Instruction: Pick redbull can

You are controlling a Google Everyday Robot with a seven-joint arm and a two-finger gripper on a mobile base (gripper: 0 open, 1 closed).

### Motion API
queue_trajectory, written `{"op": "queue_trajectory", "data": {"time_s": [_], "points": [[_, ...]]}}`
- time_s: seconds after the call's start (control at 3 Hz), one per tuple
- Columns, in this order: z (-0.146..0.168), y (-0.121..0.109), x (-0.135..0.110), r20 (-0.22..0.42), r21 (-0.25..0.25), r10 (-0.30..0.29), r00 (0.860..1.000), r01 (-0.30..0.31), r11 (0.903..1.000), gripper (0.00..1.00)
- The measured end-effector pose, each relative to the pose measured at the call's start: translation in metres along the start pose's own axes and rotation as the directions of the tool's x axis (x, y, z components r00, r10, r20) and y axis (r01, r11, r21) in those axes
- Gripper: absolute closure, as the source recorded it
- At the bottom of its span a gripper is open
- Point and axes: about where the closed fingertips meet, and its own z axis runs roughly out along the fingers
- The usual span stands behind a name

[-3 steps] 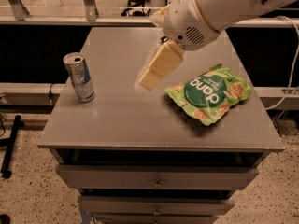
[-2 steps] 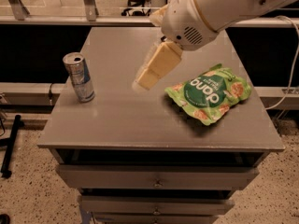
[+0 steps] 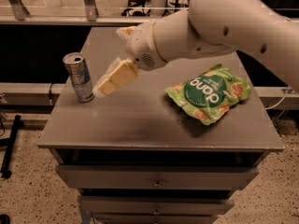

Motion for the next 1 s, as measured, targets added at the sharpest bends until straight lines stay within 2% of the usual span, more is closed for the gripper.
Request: {"op": "queue_trajectory", "data": {"time_s": [0.33,1.0], "points": [[0.058,0.002,-0.005,0.123,-0.043,0.014,0.992,-0.009,0.999,0.0],[0.116,0.016,-0.01,0.252,-0.113,0.049,0.966,-0.021,0.9933,0.0]]}}
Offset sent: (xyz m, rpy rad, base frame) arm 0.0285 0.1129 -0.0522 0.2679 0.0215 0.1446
